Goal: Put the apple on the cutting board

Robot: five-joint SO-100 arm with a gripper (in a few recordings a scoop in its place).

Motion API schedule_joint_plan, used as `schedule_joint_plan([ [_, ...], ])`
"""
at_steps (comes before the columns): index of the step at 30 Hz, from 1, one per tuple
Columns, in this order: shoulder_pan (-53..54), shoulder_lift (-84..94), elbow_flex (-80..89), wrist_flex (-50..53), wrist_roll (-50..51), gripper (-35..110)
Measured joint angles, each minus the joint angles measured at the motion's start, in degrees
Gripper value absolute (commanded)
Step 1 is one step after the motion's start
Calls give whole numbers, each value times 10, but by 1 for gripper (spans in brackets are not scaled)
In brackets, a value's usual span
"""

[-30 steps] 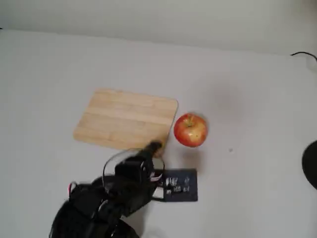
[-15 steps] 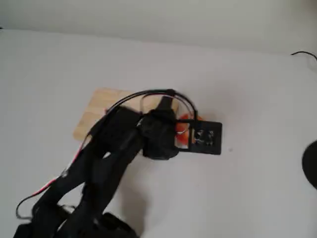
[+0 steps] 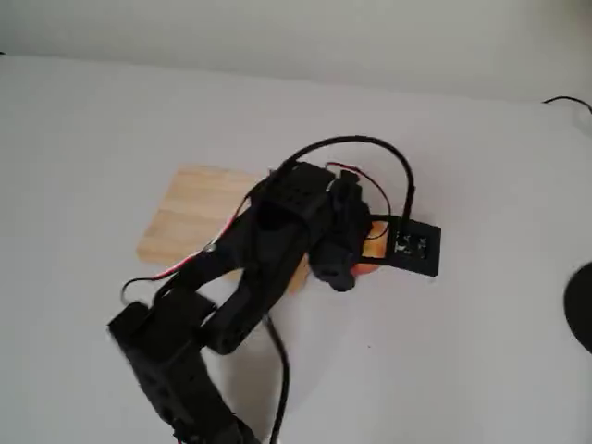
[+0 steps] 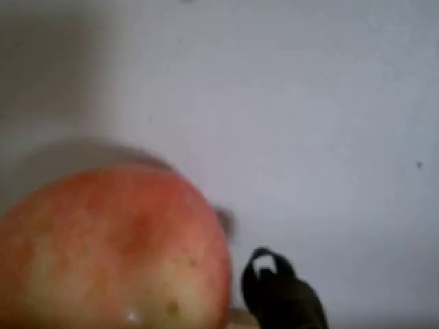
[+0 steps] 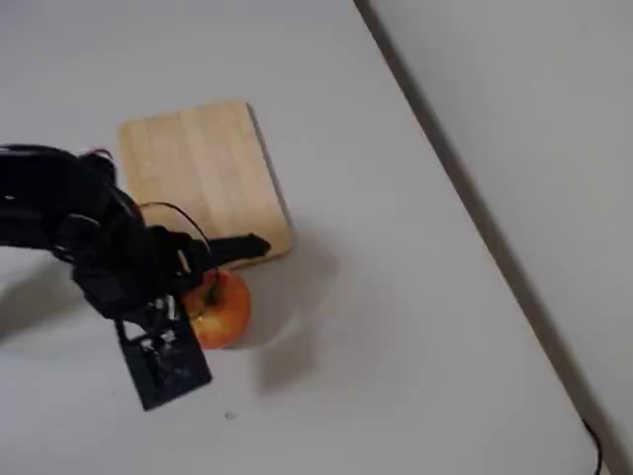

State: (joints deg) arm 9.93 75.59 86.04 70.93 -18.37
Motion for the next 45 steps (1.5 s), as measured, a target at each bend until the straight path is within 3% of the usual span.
schedule_joint_plan([
  [6, 16, -88, -63, 4, -4, 58],
  [11, 25, -116, -104, 9, 1, 19],
  [14, 28, -120, -126, 9, 6, 6],
  [18, 28, -120, -134, 14, 11, 5],
  [22, 26, -120, -142, 30, 11, 32],
  [28, 26, -121, -144, 60, 11, 42],
  [30, 25, -122, -144, 69, 11, 39],
  [37, 20, -119, -144, 81, 17, 9],
  [45, 12, -114, -144, 88, 32, 3],
])
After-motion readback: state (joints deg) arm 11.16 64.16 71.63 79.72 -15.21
